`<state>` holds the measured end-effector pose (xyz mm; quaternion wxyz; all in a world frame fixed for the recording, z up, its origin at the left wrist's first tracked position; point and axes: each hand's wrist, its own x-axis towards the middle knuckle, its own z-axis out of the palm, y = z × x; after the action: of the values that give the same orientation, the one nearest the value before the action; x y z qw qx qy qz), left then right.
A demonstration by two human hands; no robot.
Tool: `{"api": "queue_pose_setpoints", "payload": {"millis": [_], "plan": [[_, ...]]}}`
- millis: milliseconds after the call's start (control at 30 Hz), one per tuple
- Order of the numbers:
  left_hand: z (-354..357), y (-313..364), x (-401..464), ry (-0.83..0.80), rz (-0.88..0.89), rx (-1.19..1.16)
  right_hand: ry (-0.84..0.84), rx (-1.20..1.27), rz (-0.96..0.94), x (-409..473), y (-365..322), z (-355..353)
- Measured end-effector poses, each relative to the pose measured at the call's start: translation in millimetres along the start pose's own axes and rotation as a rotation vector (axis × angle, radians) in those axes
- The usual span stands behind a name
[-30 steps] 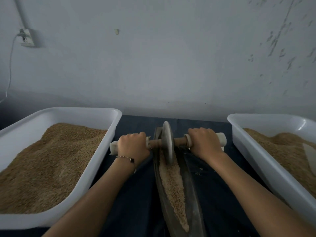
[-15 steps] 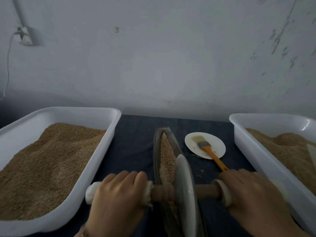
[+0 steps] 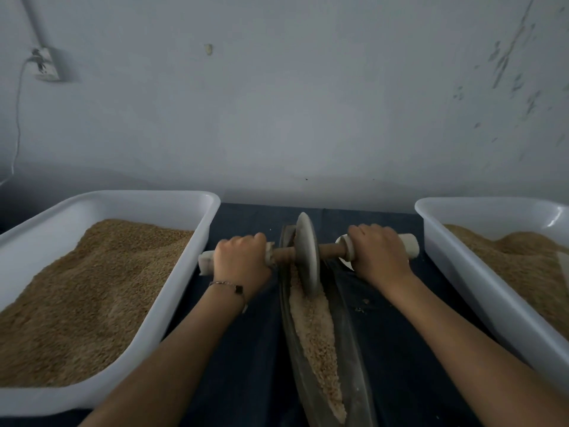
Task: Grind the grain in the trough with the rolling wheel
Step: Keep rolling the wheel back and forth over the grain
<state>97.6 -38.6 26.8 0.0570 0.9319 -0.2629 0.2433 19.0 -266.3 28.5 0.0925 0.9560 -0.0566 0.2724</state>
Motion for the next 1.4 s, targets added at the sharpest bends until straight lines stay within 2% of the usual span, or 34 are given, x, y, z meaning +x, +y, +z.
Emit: {"api": "queue_pose_setpoints", "payload": {"millis": [100,200,267,367,500,667,800,867,967,1133,1333,1400], "plan": [[4,-3,3,-0.03,-0.05,-0.034,0.101,-0.003,-0.042,7,-4,-5],[0,-6,-11,-0.066,-0.022,-0.086,0.159,0.001,-0.084,-9,-8,-18],[-10,-5,-27,-0.115,-0.002,-0.127,0.105,0.023,-0.081,-29,-11,-30],[-31,0,-60,-0.101,0.055,-0.12,0.004,0.066,-0.061,-67,-11,-52],[-70,6,-101,-0.056,0.204,-0.181,0.022,0.103,-0.112,-112,-6,-86],[-76,4,-111,-0.035,0.274,-0.195,-0.027,0.093,-0.152,-116,-3,-99],[-53,4,-90,-0.099,0.214,-0.173,0.015,0.106,-0.111,-96,-2,-71],[-36,0,-67,-0.126,0.129,-0.116,0.064,0.081,-0.118,-73,-1,-53],[-15,-11,-31,-0.242,-0.03,-0.183,0.147,0.019,-0.13,-29,2,-29],[-1,-11,8,-0.125,-0.137,-0.114,0.176,-0.061,-0.064,20,5,-4],[-9,-4,-9,-0.118,-0.023,0.003,0.143,0.015,-0.066,-11,9,-7],[-21,-1,-21,-0.133,0.05,0.02,0.015,0.009,-0.037,-30,10,-14]]}}
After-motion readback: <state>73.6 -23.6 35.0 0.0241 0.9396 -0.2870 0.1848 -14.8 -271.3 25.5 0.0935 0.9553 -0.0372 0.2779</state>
